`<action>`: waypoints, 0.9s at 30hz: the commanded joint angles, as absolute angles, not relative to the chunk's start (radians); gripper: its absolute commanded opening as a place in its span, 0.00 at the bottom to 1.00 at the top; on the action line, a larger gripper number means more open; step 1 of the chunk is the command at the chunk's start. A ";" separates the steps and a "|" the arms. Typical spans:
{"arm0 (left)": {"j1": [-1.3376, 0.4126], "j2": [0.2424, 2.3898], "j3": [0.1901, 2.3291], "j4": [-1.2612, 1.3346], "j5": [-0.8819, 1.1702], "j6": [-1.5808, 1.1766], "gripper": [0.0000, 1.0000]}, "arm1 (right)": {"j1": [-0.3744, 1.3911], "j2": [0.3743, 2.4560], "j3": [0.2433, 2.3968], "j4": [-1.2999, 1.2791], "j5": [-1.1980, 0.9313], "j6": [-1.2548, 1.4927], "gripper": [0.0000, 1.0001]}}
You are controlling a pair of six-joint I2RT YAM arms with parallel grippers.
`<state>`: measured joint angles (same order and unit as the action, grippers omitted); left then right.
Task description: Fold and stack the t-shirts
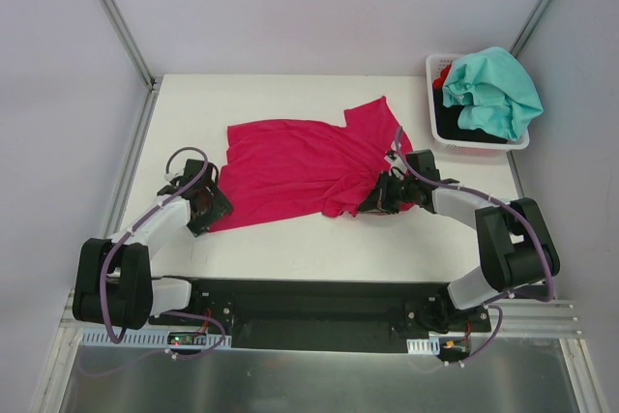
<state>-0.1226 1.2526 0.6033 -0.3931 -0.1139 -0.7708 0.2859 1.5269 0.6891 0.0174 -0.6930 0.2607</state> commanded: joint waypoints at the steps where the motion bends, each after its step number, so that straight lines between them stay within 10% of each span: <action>1: -0.114 1.261 0.583 -0.400 -0.105 -0.798 0.65 | 0.288 1.493 0.712 0.009 -0.712 0.256 0.01; 8: -0.114 1.321 0.554 -0.307 -0.002 -0.838 0.26 | 0.290 1.460 0.735 -0.029 -0.707 0.253 0.01; 10: -0.114 1.318 0.554 -0.305 0.026 -0.839 0.00 | 0.290 1.465 0.736 -0.037 -0.707 0.245 0.01; 27: -0.115 1.308 0.978 -0.402 0.054 -0.739 0.00 | 0.261 1.423 0.958 -0.158 -0.595 0.149 0.01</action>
<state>-0.1165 1.2434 0.7372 -0.4164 0.0475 -0.8051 0.2825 1.4731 0.7620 -0.1070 -0.6437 0.2256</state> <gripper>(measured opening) 0.014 0.014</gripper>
